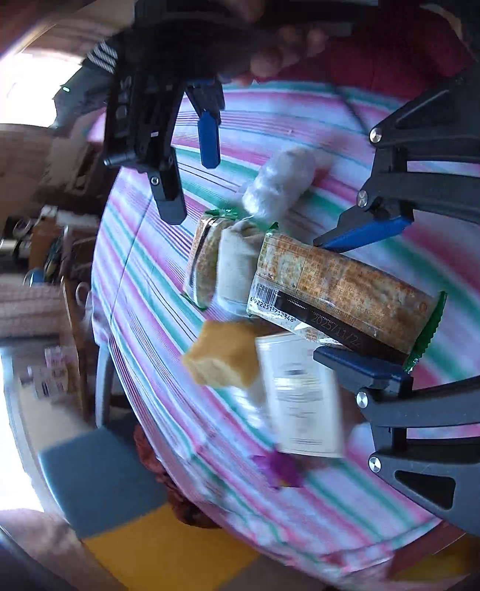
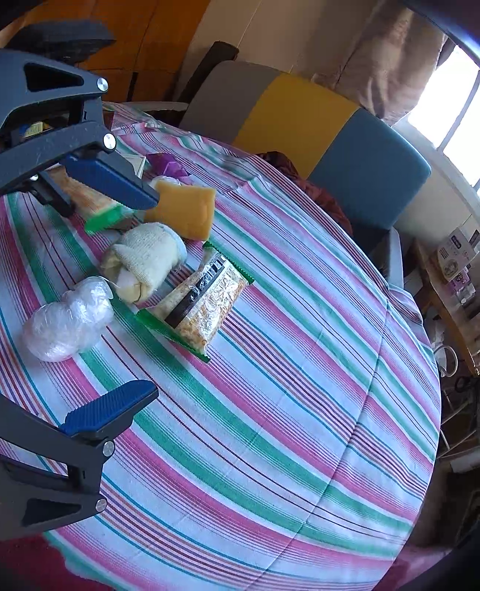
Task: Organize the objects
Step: 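Return both tools to the pile and grasp a cracker packet with the left tool, then grasp the plastic-wrapped white bundle with the right tool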
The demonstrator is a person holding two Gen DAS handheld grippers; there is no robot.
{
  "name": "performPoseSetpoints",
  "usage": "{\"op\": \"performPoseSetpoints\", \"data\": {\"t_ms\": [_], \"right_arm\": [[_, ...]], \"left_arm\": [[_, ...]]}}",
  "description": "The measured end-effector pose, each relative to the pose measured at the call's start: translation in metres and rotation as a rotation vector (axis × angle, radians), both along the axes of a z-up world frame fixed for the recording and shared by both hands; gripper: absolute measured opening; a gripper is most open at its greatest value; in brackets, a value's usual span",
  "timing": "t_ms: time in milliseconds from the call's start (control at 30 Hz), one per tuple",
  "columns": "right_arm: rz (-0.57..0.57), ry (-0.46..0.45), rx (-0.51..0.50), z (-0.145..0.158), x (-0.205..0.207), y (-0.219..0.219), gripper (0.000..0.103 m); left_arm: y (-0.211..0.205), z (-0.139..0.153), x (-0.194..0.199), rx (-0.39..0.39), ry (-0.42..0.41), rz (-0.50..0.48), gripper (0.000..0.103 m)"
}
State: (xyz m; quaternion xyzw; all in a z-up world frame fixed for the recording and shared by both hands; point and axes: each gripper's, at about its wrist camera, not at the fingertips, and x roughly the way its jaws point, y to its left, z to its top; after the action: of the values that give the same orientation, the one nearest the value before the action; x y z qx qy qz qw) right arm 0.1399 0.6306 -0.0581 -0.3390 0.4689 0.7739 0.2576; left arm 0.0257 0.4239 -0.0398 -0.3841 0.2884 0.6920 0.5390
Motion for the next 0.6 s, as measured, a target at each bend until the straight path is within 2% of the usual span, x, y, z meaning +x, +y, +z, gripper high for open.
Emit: {"op": "performPoseSetpoints", "data": {"t_ms": [100,200,367,500,600], "right_arm": [[0.016,-0.016,0.002,-0.001,-0.003,-0.002,0.094],[0.047,-0.045,0.000,-0.005,-0.009,-0.005,0.094],[0.115,-0.100,0.006,-0.011,-0.018,-0.012,0.094],[0.178,-0.160,0.043,-0.013,-0.025,-0.021,0.094],[0.231,-0.193,0.024,-0.020,-0.029,-0.027,0.085]], "left_arm": [[-0.036,-0.003,0.006,0.020,-0.017,0.078,0.053],[-0.067,-0.013,0.010,0.004,-0.042,0.165,0.053],[-0.097,-0.036,0.009,-0.034,-0.077,0.281,0.053],[-0.102,-0.043,0.016,-0.027,-0.060,0.276,0.054],[-0.103,-0.045,0.013,-0.025,-0.093,0.267,0.056]]}}
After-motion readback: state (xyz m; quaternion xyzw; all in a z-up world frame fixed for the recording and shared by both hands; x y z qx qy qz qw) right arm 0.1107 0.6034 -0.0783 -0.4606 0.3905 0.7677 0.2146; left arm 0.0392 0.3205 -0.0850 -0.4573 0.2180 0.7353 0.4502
